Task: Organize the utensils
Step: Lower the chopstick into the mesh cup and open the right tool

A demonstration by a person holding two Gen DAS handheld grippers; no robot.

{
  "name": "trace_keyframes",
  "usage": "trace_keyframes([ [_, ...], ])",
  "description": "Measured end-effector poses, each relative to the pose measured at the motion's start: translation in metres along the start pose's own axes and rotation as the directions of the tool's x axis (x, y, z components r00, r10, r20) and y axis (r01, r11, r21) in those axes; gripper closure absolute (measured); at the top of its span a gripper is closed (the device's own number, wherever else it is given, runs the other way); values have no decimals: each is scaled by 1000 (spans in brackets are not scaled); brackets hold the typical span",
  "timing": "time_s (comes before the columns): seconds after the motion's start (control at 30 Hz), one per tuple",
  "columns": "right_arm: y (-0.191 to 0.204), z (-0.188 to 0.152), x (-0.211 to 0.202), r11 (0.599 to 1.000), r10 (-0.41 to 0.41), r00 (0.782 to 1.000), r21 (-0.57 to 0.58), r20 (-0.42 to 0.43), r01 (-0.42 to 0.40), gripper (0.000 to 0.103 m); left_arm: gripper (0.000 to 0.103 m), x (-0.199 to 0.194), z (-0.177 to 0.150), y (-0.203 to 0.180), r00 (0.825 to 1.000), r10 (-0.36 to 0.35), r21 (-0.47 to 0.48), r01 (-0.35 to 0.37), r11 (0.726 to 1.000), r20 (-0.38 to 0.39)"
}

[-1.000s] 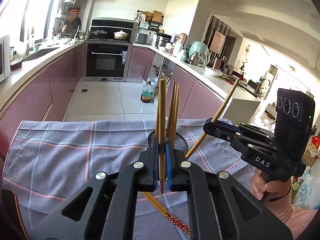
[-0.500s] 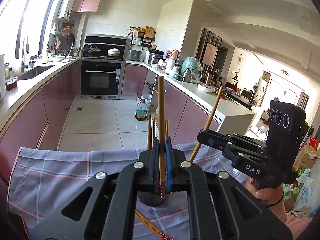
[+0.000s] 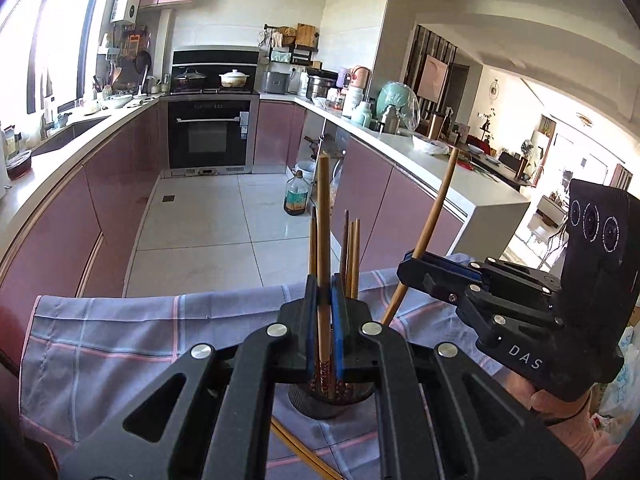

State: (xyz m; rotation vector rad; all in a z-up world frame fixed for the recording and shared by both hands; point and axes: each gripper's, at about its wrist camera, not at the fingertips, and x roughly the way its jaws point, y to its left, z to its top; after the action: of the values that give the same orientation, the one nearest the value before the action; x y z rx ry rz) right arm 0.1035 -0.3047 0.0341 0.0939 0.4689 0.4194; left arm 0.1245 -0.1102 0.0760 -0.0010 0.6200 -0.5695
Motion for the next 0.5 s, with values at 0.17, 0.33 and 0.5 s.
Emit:
trace_keyframes([
  [0.17, -4, -10, 19, 1000, 8, 997, 15, -76, -7, 98, 96, 23, -6, 3, 998, 10, 37, -8, 999, -58],
  [0.33, -8, -19, 39, 999, 10, 989, 37, -150, -5, 98, 96, 42, -15, 3, 993, 26, 71, -17, 997, -117],
  [0.5, -15, -23, 50, 998, 2, 984, 65, -180, 10, 97, 96, 62, -18, 14, 987, 42, 58, -33, 998, -157],
])
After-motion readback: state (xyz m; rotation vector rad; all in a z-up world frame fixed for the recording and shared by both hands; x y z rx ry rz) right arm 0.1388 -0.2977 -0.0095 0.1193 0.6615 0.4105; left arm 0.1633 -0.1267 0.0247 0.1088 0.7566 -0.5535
